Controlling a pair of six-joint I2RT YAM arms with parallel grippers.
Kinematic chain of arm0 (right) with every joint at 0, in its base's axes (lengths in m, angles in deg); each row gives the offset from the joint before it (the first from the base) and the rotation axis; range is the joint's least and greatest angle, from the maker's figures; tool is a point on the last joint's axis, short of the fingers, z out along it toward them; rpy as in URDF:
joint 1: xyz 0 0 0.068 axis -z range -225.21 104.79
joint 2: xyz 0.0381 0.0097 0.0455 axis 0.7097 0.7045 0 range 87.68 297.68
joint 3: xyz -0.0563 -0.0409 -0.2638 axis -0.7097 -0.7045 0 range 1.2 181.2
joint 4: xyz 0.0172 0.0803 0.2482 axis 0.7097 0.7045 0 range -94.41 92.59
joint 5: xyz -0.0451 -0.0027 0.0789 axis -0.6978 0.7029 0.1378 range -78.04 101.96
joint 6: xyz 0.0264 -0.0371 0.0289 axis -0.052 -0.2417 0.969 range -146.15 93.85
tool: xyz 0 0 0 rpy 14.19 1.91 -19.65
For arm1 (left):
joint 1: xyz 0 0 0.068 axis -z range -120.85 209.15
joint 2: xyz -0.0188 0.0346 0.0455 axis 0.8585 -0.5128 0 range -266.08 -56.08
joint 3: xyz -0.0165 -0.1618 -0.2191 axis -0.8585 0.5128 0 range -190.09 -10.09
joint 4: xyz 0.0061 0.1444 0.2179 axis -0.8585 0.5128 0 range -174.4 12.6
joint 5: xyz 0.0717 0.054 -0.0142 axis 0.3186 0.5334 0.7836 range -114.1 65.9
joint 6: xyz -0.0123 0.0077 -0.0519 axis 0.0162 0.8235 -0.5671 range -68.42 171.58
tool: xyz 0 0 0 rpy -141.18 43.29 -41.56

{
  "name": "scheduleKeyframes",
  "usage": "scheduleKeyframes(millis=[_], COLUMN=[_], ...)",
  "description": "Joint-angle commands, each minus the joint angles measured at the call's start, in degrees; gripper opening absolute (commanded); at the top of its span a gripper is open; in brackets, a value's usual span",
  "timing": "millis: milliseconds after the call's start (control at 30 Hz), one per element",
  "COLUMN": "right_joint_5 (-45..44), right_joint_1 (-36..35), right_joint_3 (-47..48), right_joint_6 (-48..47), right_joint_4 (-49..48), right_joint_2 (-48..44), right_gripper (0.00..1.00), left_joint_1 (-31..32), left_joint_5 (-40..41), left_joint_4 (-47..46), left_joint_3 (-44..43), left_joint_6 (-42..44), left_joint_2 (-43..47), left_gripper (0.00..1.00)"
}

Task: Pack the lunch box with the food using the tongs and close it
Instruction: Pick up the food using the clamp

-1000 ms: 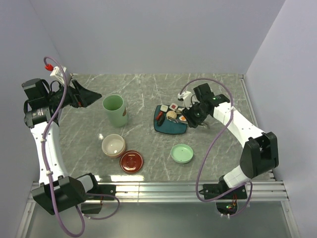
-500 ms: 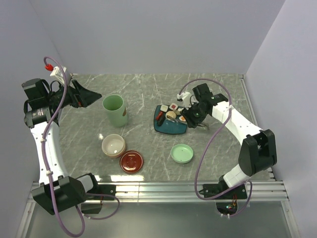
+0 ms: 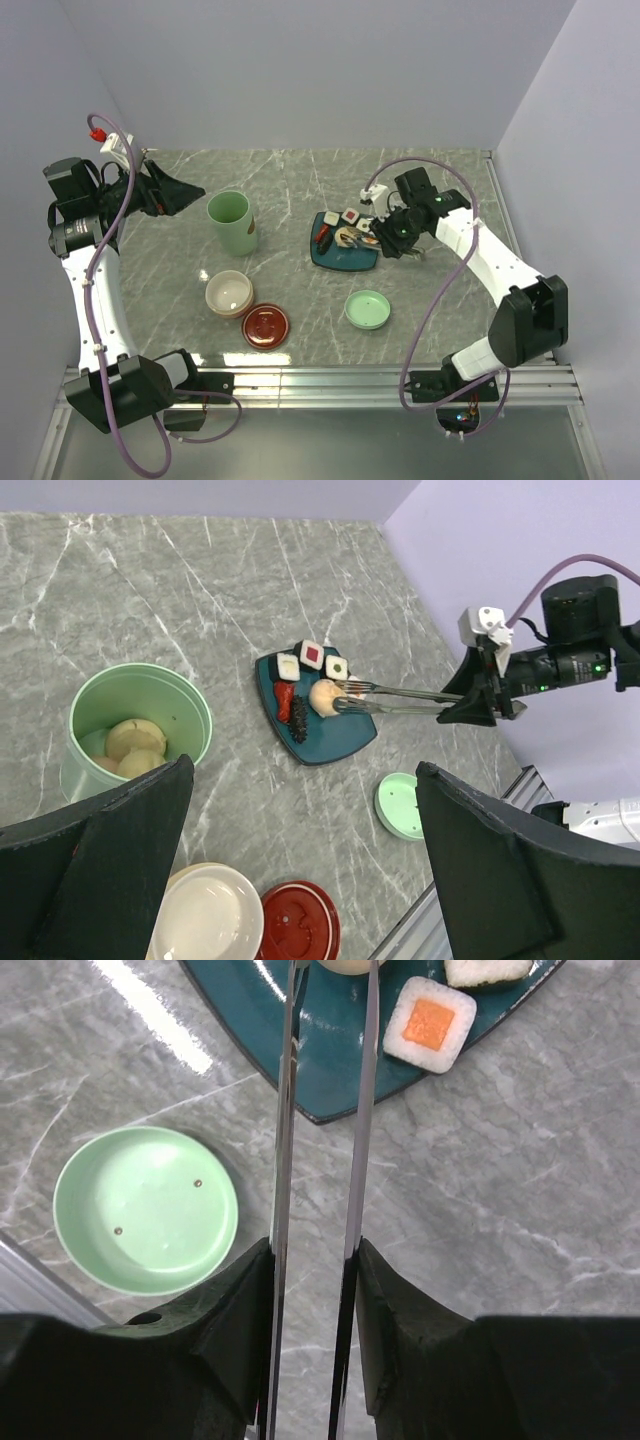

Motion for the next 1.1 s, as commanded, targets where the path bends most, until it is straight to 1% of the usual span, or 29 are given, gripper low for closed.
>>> scheduleKeyframes(millis=[0, 133, 267, 533, 667, 700, 900, 1067], right_joint_5=[1.5, 3.7, 4.0, 3.2, 3.0, 2.9, 2.4, 1.6], right_joint_1=[0.0, -0.1, -0.6, -1.2, -1.3, -1.3, -1.3, -1.2], right_joint_3=[1.2, 0.0, -1.4, -1.6, -1.5, -1.5, -1.3, -0.9], right_joint_6=[-0.9, -1.1, -1.4, -1.2, -0.8, -0.8, -0.3, 0.0], right_joint_4=[2.5, 4.1, 3.7, 2.4, 2.7, 2.8, 2.2, 0.9], right_joint_2=[-4.2, -5.2, -4.2, -2.0, -2.2, -2.2, -2.1, 0.4], right_gripper=[0.41, 0.40, 0.40, 0.46, 0.61, 0.63, 0.64, 0.64], left_joint_1=[-0.2, -0.2, -0.2, -0.2, -0.2, -0.2, -0.2, -0.2], left_joint_5=[-1.6, -1.8, -1.9, -2.3, -2.4, -2.5, -3.4, -3.1], left_joint_4=[-2.4, -3.0, -3.8, -3.0, -2.8, -3.0, -3.5, -3.1], left_joint_3=[0.3, 0.8, 0.9, 0.2, 0.3, 0.4, 0.6, 0.3], left_joint_6=[-0.5, -1.1, -1.8, -1.0, -0.7, -0.8, -1.1, -0.9], left_joint_2=[0.3, 0.3, 0.2, -0.3, -0.3, -0.2, -0.6, -0.9], left_gripper=[1.00, 0.99, 0.99, 0.99, 0.99, 0.99, 0.99, 0.99])
